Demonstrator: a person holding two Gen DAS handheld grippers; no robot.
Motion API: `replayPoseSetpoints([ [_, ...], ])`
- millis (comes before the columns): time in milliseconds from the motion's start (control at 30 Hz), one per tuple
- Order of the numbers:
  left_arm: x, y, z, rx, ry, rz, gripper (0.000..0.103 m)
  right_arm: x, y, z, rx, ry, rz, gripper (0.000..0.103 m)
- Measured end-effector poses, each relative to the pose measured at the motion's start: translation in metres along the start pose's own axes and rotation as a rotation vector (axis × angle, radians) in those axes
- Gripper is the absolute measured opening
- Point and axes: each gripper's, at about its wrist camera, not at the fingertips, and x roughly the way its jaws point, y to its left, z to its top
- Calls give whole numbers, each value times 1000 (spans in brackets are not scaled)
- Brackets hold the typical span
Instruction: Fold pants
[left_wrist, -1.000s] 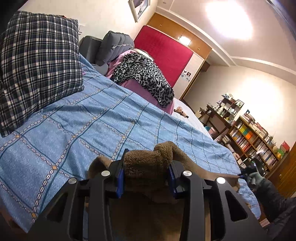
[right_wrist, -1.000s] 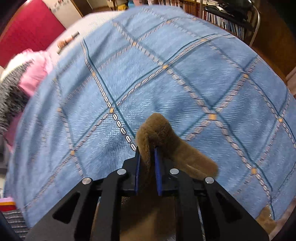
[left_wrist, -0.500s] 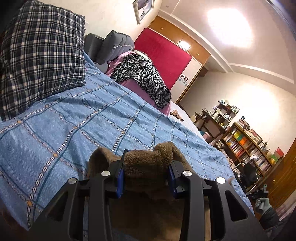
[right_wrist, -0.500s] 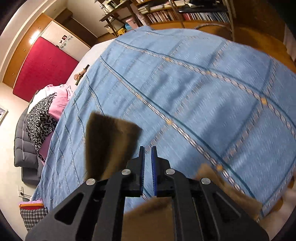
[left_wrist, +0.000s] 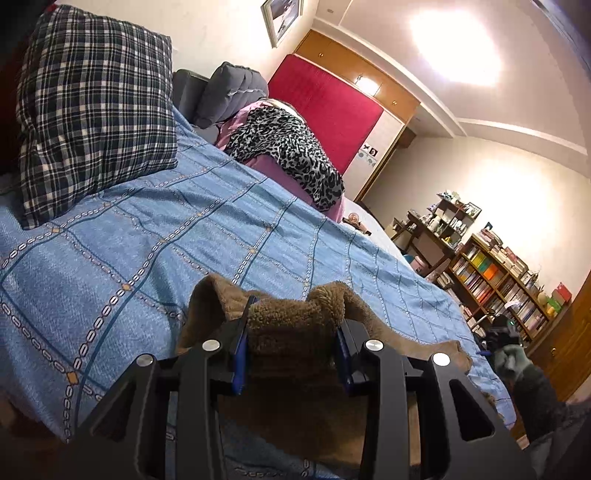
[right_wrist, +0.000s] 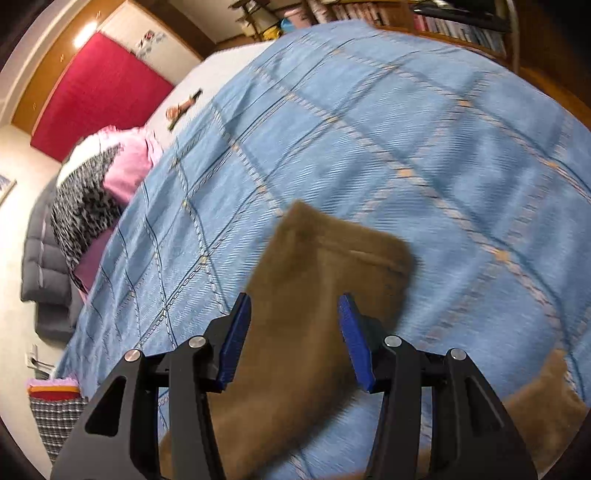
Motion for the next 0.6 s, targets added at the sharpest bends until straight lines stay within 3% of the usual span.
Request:
replayPoseSetpoints([
  [133,0,3,-3,4,19,14,37,45,34,14,-29,36,-72,51],
  [467,4,-2,2,43,49,39,37,126,59,37,-46,113,-321,51],
  [533,5,-3,3,45,52,41,37,130,60,36,-59,110,-360,45],
  [600,6,-2,4,43,51,42,37,128,63,35,-93,91,-418,14],
])
